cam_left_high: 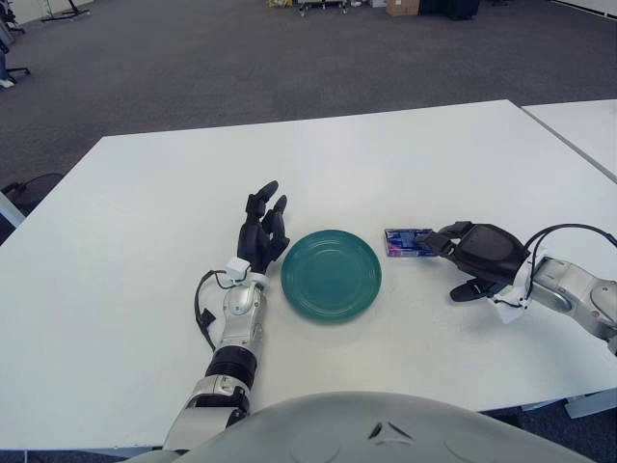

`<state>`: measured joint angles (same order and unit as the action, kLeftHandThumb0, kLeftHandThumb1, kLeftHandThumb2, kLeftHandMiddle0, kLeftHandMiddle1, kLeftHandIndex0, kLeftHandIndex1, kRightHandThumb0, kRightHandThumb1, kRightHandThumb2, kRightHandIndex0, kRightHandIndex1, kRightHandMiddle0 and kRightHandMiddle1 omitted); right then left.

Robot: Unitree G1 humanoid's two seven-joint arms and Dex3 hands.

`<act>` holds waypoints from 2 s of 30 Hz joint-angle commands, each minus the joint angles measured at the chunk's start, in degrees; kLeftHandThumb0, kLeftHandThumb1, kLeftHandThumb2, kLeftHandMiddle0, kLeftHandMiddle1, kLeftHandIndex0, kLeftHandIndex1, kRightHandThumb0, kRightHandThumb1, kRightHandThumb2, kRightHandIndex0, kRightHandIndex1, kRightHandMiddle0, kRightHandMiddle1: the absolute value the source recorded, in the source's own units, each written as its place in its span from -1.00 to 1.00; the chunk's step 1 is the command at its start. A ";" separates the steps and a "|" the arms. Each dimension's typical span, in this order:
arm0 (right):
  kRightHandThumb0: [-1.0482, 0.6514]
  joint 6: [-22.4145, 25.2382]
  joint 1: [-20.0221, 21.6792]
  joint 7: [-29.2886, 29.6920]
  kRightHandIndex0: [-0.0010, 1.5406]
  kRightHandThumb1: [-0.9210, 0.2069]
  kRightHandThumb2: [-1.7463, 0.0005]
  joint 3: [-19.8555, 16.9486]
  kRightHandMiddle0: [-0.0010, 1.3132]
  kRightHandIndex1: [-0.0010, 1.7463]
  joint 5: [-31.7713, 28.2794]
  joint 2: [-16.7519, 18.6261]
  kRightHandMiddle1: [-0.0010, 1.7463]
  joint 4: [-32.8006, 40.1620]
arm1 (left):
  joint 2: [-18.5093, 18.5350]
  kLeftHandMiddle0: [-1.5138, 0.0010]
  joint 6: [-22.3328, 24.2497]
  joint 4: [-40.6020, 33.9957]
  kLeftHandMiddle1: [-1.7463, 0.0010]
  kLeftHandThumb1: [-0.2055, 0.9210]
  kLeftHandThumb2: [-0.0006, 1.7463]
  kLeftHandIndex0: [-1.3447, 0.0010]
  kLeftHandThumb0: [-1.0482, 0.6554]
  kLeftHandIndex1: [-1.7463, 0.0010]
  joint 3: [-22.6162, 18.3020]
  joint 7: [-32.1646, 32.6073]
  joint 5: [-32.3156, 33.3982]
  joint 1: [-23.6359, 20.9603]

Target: Put the gum into the plate.

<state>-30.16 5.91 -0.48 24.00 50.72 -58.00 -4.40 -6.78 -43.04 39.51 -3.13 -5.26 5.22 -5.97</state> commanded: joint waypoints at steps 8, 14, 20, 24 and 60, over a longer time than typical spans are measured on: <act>-0.66 -0.46 1.14 -1.39 -0.34 -1.00 0.18 -2.04 -1.00 -0.99 0.84 2.41 -0.31 -1.44 | -5.39 0.36 0.43 6.30 0.99 1.00 -0.18 0.92 -0.80 0.07 -0.25 -1.45 3.17 6.69; -0.66 -0.48 1.12 -1.47 -0.33 -1.00 0.19 -2.26 -1.00 -0.99 1.22 3.32 -0.32 -2.36 | -5.30 0.34 0.24 6.16 0.98 1.00 -0.19 0.90 -0.79 0.07 -0.61 -2.17 3.92 6.95; -0.66 -0.61 1.39 -1.35 -0.33 -1.00 0.19 -2.45 -1.00 -0.99 1.46 3.97 -0.32 -3.05 | -5.01 0.33 -0.17 6.34 0.98 1.00 -0.17 0.91 -0.79 0.07 -0.65 -0.75 2.48 6.98; -0.67 -0.78 1.48 1.21 -0.37 -1.00 0.17 -2.88 -1.00 -1.00 2.36 4.63 -0.31 -3.25 | -4.85 0.33 -0.13 6.26 0.98 1.00 -0.16 0.92 -0.79 0.07 -0.54 0.04 1.79 7.03; -0.75 1.54 2.50 11.95 -0.46 -1.00 0.27 -19.29 -1.00 -0.99 -1.95 19.01 -0.28 12.87 | -5.43 0.26 0.02 6.80 0.96 1.00 -0.22 0.89 -0.74 0.06 -1.75 -2.89 4.59 6.32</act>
<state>-31.03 5.16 9.16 3.24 44.95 -42.28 10.83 -6.80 -42.84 39.52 -4.42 -7.74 7.24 -6.04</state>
